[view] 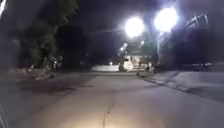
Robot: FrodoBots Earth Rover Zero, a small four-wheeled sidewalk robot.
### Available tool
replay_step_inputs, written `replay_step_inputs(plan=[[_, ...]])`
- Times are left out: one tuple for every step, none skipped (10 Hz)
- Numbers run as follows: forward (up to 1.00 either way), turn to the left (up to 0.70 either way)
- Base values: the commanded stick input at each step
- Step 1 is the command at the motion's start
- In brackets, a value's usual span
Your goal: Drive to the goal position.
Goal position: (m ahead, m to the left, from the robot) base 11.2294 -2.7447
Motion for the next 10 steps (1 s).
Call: replay_step_inputs(plan=[[0.7,0.0],[0.7,0.0],[0.7,0.0],[0.7,0.0],[0.7,0.0],[0.7,0.0],[0.7,0.0],[0.7,0.0],[0.7,0.0],[0.7,0.0]])
